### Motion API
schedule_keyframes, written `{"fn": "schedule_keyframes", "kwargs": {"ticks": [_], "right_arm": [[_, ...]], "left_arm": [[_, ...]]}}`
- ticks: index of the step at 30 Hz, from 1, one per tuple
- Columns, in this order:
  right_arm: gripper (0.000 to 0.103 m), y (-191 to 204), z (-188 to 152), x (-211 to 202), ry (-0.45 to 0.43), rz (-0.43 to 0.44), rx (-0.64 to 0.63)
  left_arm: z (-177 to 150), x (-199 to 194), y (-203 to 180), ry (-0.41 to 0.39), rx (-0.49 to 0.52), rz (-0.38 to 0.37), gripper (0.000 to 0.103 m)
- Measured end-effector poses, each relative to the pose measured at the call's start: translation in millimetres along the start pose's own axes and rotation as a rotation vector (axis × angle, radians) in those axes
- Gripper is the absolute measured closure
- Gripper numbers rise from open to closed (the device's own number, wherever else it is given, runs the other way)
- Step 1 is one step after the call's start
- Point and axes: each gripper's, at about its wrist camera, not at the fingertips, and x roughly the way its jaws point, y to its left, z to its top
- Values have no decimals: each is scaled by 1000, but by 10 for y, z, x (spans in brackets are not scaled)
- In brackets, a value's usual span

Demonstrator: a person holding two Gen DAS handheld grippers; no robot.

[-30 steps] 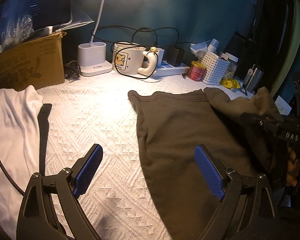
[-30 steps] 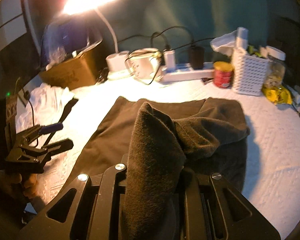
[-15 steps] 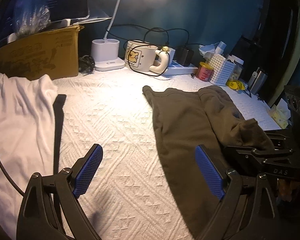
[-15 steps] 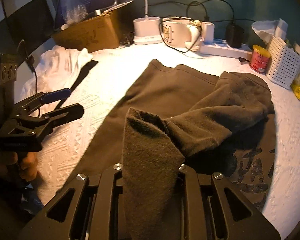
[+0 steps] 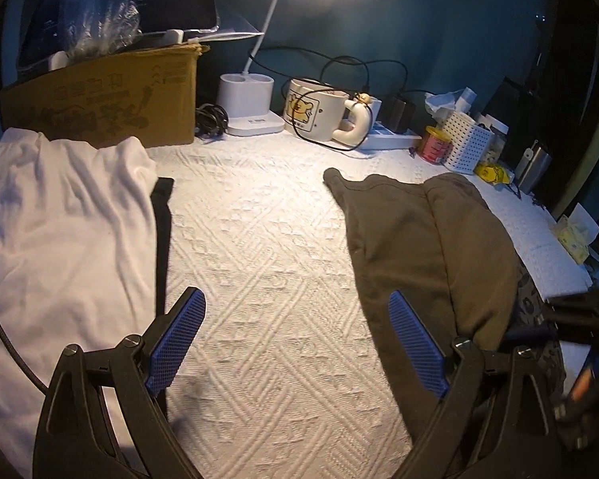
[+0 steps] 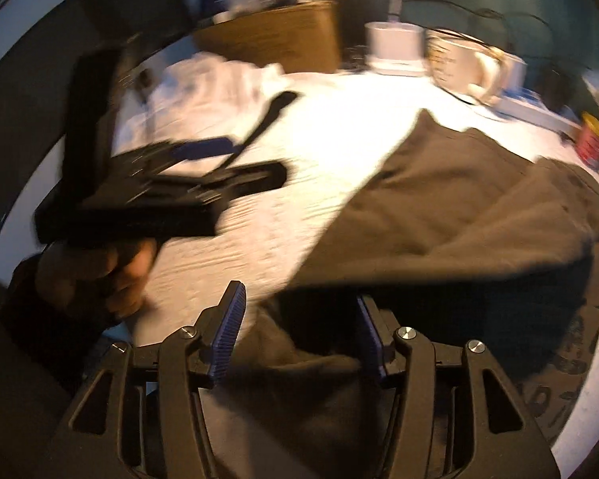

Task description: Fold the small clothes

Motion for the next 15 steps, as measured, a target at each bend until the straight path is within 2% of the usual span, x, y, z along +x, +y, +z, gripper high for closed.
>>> {"fn": "schedule_keyframes", "kwargs": {"ticks": [3,6,15], "right_arm": [[47,174,-46,-78,-19,22,-55],[47,165,-75,-211,-55,11,-48],[47,-398,-223,-679,-172,-87,102]], "left_arm": [[24,-49,-14,-8,7,12,10],[69,-87,-81,-17,24,13,10],[282,-17,-566,-17,125,-8,10]]}}
